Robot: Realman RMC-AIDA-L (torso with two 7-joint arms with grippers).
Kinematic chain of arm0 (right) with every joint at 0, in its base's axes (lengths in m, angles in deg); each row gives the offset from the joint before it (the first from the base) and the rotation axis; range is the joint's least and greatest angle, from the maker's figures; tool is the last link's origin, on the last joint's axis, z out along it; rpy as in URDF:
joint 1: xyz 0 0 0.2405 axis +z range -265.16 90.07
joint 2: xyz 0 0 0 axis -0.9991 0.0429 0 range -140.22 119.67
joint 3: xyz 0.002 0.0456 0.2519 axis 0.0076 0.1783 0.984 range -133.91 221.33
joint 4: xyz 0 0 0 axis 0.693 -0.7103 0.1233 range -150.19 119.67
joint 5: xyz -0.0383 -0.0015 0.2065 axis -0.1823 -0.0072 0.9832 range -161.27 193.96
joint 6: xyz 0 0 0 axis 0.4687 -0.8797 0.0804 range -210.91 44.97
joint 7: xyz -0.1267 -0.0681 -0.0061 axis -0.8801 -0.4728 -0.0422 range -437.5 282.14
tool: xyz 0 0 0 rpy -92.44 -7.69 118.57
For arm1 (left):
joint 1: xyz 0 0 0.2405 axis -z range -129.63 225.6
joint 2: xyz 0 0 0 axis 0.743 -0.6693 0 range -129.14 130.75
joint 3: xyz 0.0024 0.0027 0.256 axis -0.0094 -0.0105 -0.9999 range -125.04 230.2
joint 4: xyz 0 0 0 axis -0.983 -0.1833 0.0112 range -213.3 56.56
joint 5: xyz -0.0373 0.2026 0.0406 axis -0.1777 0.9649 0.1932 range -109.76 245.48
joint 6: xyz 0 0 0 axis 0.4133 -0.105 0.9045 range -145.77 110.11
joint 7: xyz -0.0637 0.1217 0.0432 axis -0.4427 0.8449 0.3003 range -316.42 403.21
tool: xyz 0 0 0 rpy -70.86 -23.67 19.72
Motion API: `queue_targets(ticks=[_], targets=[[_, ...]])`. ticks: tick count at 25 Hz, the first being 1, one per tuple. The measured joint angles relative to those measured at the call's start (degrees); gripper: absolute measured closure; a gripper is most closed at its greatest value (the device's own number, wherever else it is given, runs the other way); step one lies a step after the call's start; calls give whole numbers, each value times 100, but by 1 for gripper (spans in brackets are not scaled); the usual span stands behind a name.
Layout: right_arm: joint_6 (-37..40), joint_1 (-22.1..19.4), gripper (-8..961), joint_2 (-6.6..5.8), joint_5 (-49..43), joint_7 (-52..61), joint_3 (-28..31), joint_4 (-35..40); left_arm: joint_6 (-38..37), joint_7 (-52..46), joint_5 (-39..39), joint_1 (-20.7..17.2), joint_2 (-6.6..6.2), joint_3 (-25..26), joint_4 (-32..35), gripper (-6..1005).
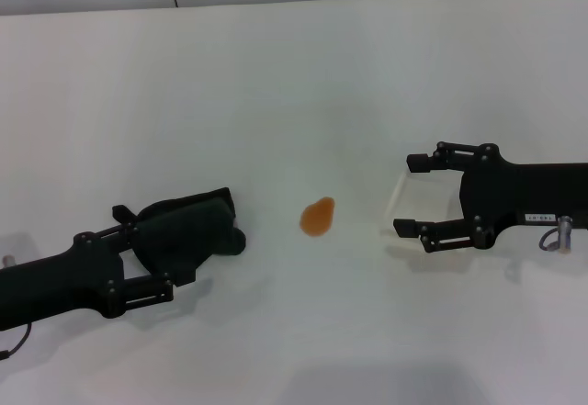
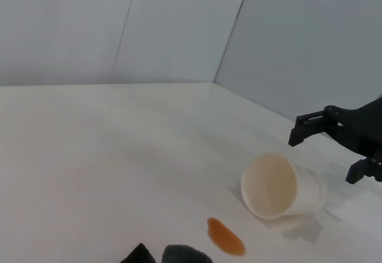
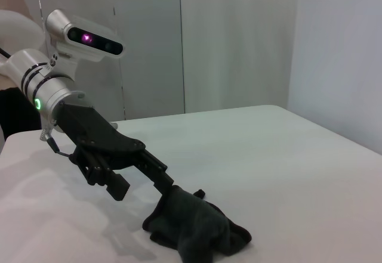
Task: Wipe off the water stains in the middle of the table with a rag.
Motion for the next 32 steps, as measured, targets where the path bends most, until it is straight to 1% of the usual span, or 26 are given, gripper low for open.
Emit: queue_targets(ticks=[19, 22, 24, 27, 30, 32], targets=[[0, -1, 94, 0, 0, 0, 0, 0, 0, 0, 0, 4, -5, 0, 0, 188], [2, 2, 94, -10, -8, 204, 21, 53, -1, 0, 0, 8, -9, 0, 0, 188], [12, 1, 94, -61, -96, 681, 50, 286, -4, 0, 0, 11, -9, 0, 1, 189], [91, -10, 94, -159, -473, 1575, 77, 866, -7, 0, 0, 17, -14, 0, 3, 190], [223, -5, 94, -218, -1061, 2554, 106, 1641, -9, 1, 0, 14, -22, 0, 3, 190], [386, 71, 94, -237, -1556, 3290, 203, 2125, -9, 9, 0, 14, -26, 0, 2, 191]])
